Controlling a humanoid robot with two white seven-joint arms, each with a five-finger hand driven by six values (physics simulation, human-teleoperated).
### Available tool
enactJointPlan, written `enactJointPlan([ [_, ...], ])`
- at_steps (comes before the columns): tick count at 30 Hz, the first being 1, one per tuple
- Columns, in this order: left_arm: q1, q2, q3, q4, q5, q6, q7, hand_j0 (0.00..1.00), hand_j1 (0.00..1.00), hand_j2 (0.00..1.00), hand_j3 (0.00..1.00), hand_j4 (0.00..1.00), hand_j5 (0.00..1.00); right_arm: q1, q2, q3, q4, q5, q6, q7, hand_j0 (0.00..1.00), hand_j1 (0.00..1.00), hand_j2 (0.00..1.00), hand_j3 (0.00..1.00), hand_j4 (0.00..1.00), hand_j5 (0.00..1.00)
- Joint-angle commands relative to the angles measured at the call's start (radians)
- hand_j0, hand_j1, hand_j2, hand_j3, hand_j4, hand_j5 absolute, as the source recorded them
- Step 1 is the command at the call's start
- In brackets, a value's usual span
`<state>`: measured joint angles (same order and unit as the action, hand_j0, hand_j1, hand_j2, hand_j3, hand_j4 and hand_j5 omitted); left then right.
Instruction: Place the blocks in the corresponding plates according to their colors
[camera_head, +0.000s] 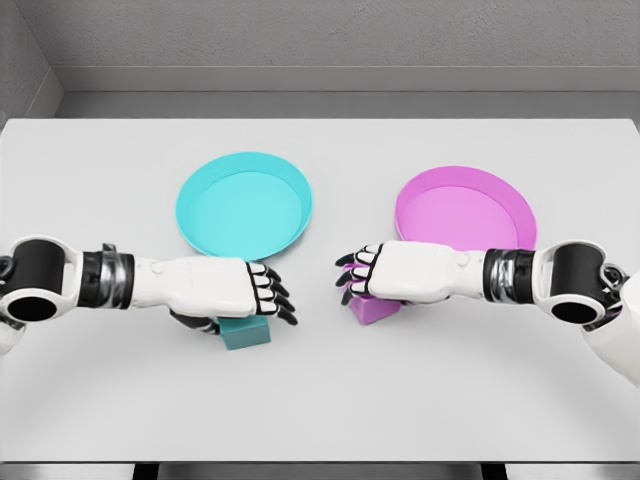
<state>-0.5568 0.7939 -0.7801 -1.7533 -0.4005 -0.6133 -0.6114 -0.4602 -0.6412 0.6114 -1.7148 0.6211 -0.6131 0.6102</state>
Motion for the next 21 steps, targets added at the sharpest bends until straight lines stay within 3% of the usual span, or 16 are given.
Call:
enactJointPlan([
  [1,0.000,-0.001,-0.004,0.000,-0.007,0.002,0.001,0.86,0.86,0.86,0.86,0.86,0.86,0.000,0.000,-0.022,0.000,-0.020,0.002,0.001,0.75,0.75,0.75,0.75,0.75,0.75],
  [9,0.002,-0.001,-0.004,0.002,-0.027,0.002,0.001,0.85,0.85,0.85,0.85,0.85,0.85,0.000,0.000,-0.047,0.000,-0.075,0.002,0.001,0.75,0.75,0.75,0.75,0.75,0.75],
  [11,0.002,-0.001,-0.004,0.003,-0.035,0.002,0.001,0.72,0.72,0.72,0.72,0.72,0.72,0.000,0.002,-0.047,0.000,-0.077,0.002,0.001,0.75,0.75,0.75,0.75,0.75,0.75],
  [13,0.002,-0.001,-0.004,0.003,-0.035,0.002,0.001,0.70,0.70,0.70,0.70,0.70,0.70,-0.002,0.002,-0.053,0.000,-0.077,0.002,0.001,0.74,0.74,0.74,0.74,0.74,0.74],
  [16,0.002,-0.001,-0.004,0.003,-0.035,0.002,0.001,0.54,0.54,0.54,0.54,0.54,0.54,-0.008,0.000,-0.071,0.000,-0.103,0.002,0.001,0.70,0.70,0.70,0.70,0.70,0.70],
  [21,0.000,-0.002,-0.004,0.002,-0.034,0.002,0.001,0.41,0.41,0.41,0.41,0.41,0.41,-0.008,-0.002,-0.114,0.000,-0.139,0.002,0.001,0.70,0.70,0.70,0.70,0.70,0.70],
])
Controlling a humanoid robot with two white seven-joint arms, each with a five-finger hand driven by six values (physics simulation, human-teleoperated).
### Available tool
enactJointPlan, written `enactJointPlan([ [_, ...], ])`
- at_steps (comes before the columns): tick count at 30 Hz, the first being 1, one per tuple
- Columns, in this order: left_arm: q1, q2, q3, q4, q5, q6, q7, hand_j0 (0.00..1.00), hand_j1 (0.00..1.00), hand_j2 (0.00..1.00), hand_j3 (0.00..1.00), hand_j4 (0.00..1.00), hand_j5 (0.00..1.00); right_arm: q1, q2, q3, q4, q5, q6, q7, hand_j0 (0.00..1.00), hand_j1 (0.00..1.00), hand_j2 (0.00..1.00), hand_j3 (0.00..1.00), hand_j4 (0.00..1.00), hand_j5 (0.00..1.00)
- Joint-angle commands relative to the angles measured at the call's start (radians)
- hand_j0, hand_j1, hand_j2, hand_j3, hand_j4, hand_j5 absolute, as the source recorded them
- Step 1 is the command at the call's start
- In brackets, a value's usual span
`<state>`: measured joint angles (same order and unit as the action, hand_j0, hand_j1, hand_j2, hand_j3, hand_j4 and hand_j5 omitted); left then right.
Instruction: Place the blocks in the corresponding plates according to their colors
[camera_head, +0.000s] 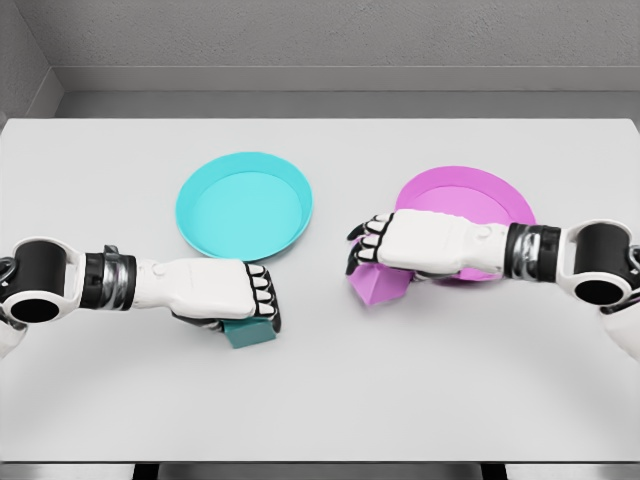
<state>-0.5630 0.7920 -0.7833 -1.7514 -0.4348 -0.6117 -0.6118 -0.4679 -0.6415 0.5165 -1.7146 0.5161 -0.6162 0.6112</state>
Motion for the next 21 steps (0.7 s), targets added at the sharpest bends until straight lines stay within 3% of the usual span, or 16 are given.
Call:
enactJointPlan([
  [1,-0.003,-0.001,-0.001,0.000,0.002,0.001,0.001,0.40,0.40,0.40,0.40,0.40,0.40,0.000,-0.001,-0.027,0.000,-0.036,0.005,0.000,0.70,0.70,0.70,0.70,0.70,0.70],
  [11,-0.043,-0.007,0.009,-0.004,0.013,0.001,0.001,0.33,0.33,0.33,0.33,0.33,0.33,0.006,-0.012,-0.111,0.019,-0.145,0.005,0.000,0.70,0.70,0.70,0.70,0.70,0.70],
  [17,-0.069,-0.004,0.050,0.003,0.041,0.001,0.001,0.32,0.32,0.32,0.32,0.32,0.32,0.012,-0.066,-0.303,0.204,-0.352,0.005,0.000,0.70,0.70,0.70,0.70,0.70,0.70],
  [19,-0.083,-0.001,0.064,0.010,0.057,0.001,0.001,0.32,0.32,0.32,0.32,0.32,0.32,0.015,-0.087,-0.340,0.243,-0.364,0.005,0.000,0.70,0.70,0.70,0.70,0.70,0.70],
  [20,-0.083,-0.001,0.073,0.010,0.057,0.001,0.001,0.32,0.32,0.32,0.32,0.32,0.32,0.017,-0.087,-0.345,0.243,-0.363,0.005,0.000,0.74,0.74,0.74,0.74,0.74,0.74],
  [21,-0.087,0.003,0.078,0.010,0.061,0.001,0.001,0.32,0.32,0.32,0.32,0.32,0.32,0.018,-0.089,-0.345,0.242,-0.360,0.005,0.000,0.89,0.89,0.89,0.89,0.89,0.89],
])
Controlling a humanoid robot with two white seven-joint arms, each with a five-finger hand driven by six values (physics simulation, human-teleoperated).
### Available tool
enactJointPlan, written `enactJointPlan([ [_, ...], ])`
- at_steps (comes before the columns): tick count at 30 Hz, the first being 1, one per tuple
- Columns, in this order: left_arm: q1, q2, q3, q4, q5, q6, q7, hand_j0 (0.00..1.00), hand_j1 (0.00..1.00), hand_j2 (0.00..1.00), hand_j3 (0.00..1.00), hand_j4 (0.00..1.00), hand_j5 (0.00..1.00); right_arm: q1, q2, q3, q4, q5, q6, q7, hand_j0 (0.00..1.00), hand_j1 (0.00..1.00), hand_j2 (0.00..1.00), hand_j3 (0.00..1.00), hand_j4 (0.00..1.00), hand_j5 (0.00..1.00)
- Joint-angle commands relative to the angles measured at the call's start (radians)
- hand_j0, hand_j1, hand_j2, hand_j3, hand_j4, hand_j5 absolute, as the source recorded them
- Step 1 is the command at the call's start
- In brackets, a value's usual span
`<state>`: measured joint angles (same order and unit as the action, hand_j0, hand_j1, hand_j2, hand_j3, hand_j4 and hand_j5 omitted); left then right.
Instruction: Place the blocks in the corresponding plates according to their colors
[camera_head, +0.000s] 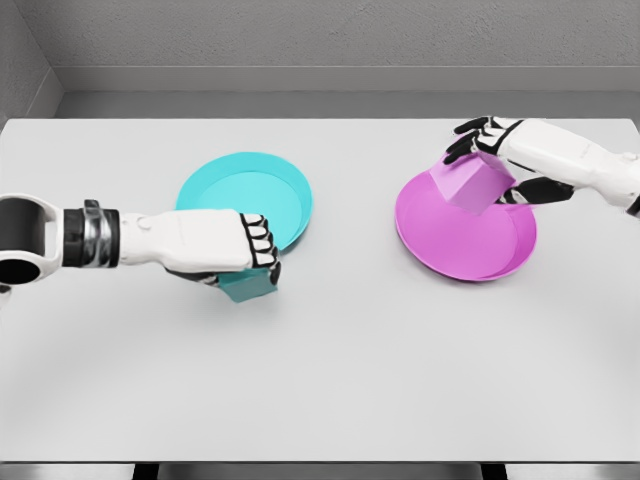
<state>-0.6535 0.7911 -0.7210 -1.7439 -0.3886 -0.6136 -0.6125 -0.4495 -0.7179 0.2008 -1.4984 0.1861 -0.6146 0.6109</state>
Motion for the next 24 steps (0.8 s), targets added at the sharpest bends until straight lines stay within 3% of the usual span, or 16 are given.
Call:
enactJointPlan([
  [1,0.000,0.004,0.018,0.004,0.017,0.003,0.002,0.32,0.32,0.32,0.32,0.32,0.32,0.000,-0.012,-0.029,0.026,-0.028,0.004,0.000,0.99,0.99,0.99,0.99,0.99,0.99],
  [6,-0.023,-0.004,0.066,0.087,0.036,0.003,0.002,0.32,0.32,0.32,0.32,0.32,0.32,0.002,-0.014,-0.029,0.024,-0.020,0.004,0.000,1.00,1.00,1.00,1.00,1.00,1.00],
  [12,-0.083,-0.113,0.066,0.372,0.037,0.003,0.002,0.33,0.33,0.33,0.33,0.33,0.33,0.011,-0.051,-0.052,0.029,-0.022,0.004,0.000,1.00,1.00,1.00,1.00,1.00,1.00],
  [14,-0.095,-0.165,0.066,0.438,0.039,0.003,0.002,0.33,0.33,0.33,0.33,0.33,0.33,0.021,-0.057,-0.103,0.064,-0.020,0.004,0.000,1.00,1.00,1.00,1.00,1.00,1.00],
  [16,-0.103,-0.174,0.066,0.452,0.039,0.003,0.002,0.33,0.33,0.33,0.33,0.33,0.33,0.021,-0.066,-0.110,0.132,-0.019,0.004,0.000,1.00,1.00,1.00,1.00,1.00,1.00],
  [18,-0.117,-0.190,0.066,0.491,0.034,0.003,0.002,0.34,0.34,0.34,0.34,0.34,0.34,0.021,-0.087,-0.110,0.145,-0.017,0.004,0.000,1.00,1.00,1.00,1.00,1.00,1.00],
  [20,-0.118,-0.214,0.064,0.553,0.036,0.003,0.002,0.45,0.45,0.45,0.45,0.45,0.45,0.021,-0.087,-0.110,0.145,-0.017,0.004,0.000,1.00,1.00,1.00,1.00,1.00,1.00],
  [21,-0.126,-0.222,0.066,0.567,0.036,0.003,0.002,0.55,0.55,0.55,0.55,0.55,0.55,0.021,-0.089,-0.110,0.144,-0.017,0.004,0.000,1.00,1.00,1.00,1.00,1.00,1.00],
  [22,-0.127,-0.228,0.066,0.567,0.039,0.003,0.002,0.70,0.70,0.70,0.70,0.70,0.70,0.021,-0.089,-0.109,0.144,-0.017,0.004,0.000,1.00,1.00,1.00,1.00,1.00,1.00],
  [23,-0.126,-0.234,0.064,0.569,0.040,0.003,0.002,0.96,0.96,0.96,0.96,0.96,0.96,0.021,-0.087,-0.109,0.141,-0.017,0.004,0.000,1.00,1.00,1.00,1.00,1.00,1.00],
  [24,-0.126,-0.234,0.066,0.567,0.040,0.003,0.002,1.00,1.00,1.00,1.00,1.00,1.00,0.020,-0.087,-0.107,0.141,-0.017,0.004,0.000,1.00,1.00,1.00,1.00,1.00,1.00],
])
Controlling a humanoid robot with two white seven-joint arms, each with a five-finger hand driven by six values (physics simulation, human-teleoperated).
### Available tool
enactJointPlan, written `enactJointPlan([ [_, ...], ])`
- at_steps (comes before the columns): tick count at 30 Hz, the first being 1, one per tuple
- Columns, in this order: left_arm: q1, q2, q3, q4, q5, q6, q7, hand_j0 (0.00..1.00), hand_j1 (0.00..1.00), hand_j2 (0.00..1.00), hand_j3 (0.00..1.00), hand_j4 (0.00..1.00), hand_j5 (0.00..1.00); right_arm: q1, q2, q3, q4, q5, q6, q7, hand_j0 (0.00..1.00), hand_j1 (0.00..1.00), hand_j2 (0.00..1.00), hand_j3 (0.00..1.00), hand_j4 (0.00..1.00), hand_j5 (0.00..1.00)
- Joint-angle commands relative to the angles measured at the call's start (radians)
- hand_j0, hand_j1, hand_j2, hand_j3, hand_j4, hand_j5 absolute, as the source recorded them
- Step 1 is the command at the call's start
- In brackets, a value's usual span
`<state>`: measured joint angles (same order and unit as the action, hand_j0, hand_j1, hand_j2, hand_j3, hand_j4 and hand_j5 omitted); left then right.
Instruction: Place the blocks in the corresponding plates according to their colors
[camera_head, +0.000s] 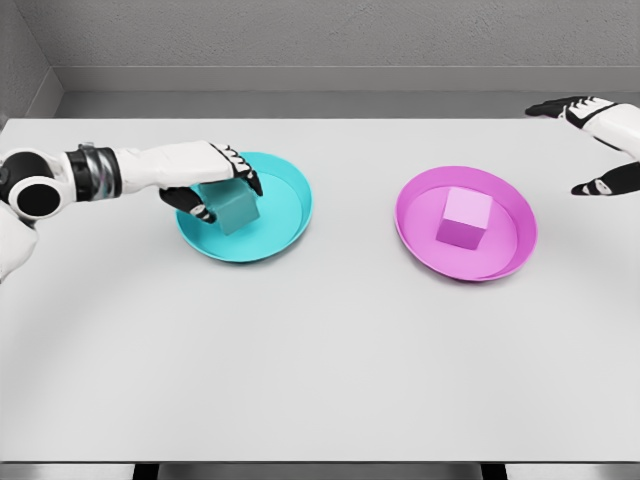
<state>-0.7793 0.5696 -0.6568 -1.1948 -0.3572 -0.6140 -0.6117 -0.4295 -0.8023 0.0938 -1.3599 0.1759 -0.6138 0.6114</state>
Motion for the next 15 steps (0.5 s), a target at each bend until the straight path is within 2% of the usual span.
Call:
enactJointPlan([
  [1,0.000,-0.013,0.002,0.017,0.011,0.003,0.001,1.00,1.00,1.00,1.00,1.00,1.00,0.000,-0.003,0.000,0.001,-0.007,0.003,-0.001,1.00,1.00,1.00,1.00,1.00,1.00],
  [4,-0.002,-0.008,0.002,0.015,0.018,0.003,0.001,1.00,1.00,1.00,1.00,1.00,1.00,0.000,-0.003,0.004,-0.001,-0.007,0.003,-0.001,1.00,1.00,1.00,1.00,1.00,1.00],
  [6,-0.003,0.018,0.002,0.015,0.079,0.003,0.001,1.00,1.00,1.00,1.00,1.00,1.00,0.000,-0.003,0.004,-0.001,-0.006,0.003,-0.001,1.00,1.00,1.00,1.00,1.00,1.00],
  [8,-0.002,0.117,0.000,0.004,0.135,0.003,0.001,1.00,1.00,1.00,1.00,1.00,1.00,0.000,-0.003,0.004,-0.001,-0.006,0.003,-0.001,1.00,1.00,1.00,1.00,1.00,1.00],
  [11,0.009,0.202,0.002,0.017,0.224,0.003,0.001,1.00,1.00,1.00,1.00,1.00,1.00,0.002,-0.005,0.006,-0.001,-0.006,0.003,-0.001,1.00,1.00,1.00,1.00,1.00,1.00],
  [15,0.040,0.228,0.014,0.041,0.227,0.003,0.001,1.00,1.00,1.00,1.00,1.00,1.00,0.002,-0.003,0.006,-0.001,0.014,0.003,-0.001,1.00,1.00,1.00,1.00,1.00,1.00],
])
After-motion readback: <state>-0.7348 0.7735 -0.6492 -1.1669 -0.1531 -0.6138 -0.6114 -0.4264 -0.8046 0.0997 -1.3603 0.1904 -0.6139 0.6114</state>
